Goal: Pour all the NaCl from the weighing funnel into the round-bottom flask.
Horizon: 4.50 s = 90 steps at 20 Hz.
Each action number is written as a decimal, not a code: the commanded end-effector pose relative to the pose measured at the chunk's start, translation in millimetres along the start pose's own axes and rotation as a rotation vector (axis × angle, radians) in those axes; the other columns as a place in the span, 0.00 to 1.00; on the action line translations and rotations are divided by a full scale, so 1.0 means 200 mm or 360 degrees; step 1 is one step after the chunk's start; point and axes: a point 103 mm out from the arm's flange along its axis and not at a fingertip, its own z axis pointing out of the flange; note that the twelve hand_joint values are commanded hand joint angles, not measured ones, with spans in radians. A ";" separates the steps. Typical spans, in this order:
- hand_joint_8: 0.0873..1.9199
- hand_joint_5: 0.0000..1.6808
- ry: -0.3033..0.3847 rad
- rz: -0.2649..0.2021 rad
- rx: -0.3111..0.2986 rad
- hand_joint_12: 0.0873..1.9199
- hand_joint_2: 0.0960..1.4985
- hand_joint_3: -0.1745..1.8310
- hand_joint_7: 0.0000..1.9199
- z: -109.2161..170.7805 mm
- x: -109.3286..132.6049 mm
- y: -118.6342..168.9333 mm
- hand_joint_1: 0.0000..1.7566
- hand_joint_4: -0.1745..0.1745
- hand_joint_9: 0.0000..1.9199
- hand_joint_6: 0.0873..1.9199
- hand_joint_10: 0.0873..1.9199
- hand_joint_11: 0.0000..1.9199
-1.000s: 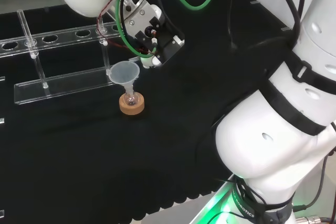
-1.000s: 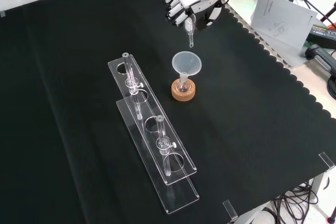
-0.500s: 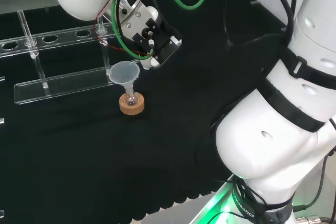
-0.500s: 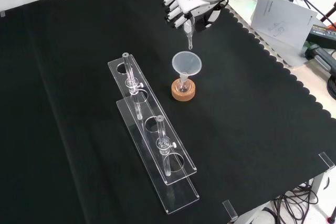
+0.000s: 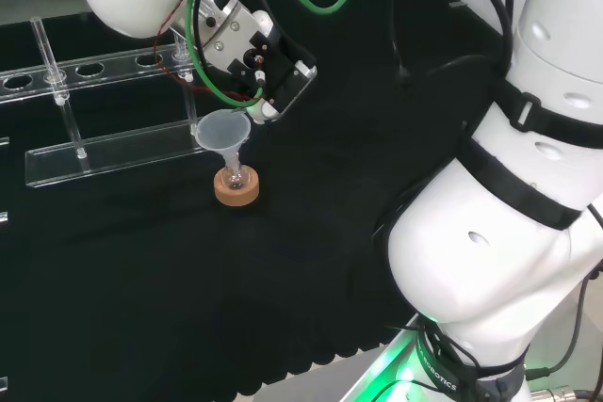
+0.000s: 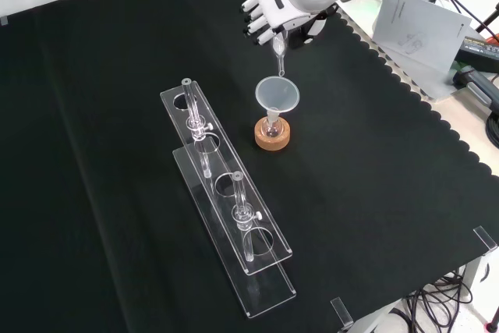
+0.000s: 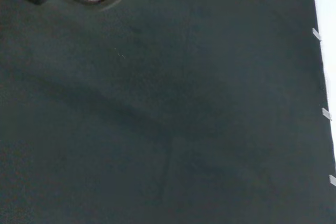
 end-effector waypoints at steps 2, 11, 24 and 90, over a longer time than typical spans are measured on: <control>0.33 0.68 -0.0085 0.0020 0.0024 0.57 0.47 0.37 0.32 -0.03 0.00 0.01 0.62 1.00 0.48 0.42 0.18 0.37; 0.33 0.68 -0.0105 0.0037 0.0061 0.54 0.47 0.37 0.31 -0.04 0.01 0.02 0.62 1.00 0.49 0.42 0.17 0.42; 0.33 0.69 -0.0139 0.0052 0.0074 0.53 0.46 0.37 0.31 -0.05 0.01 0.02 0.62 1.00 0.49 0.42 0.16 0.43; 0.33 0.69 -0.0682 0.0140 0.0167 0.53 0.46 0.38 0.31 -0.22 0.13 0.03 0.62 1.00 0.49 0.42 0.15 0.40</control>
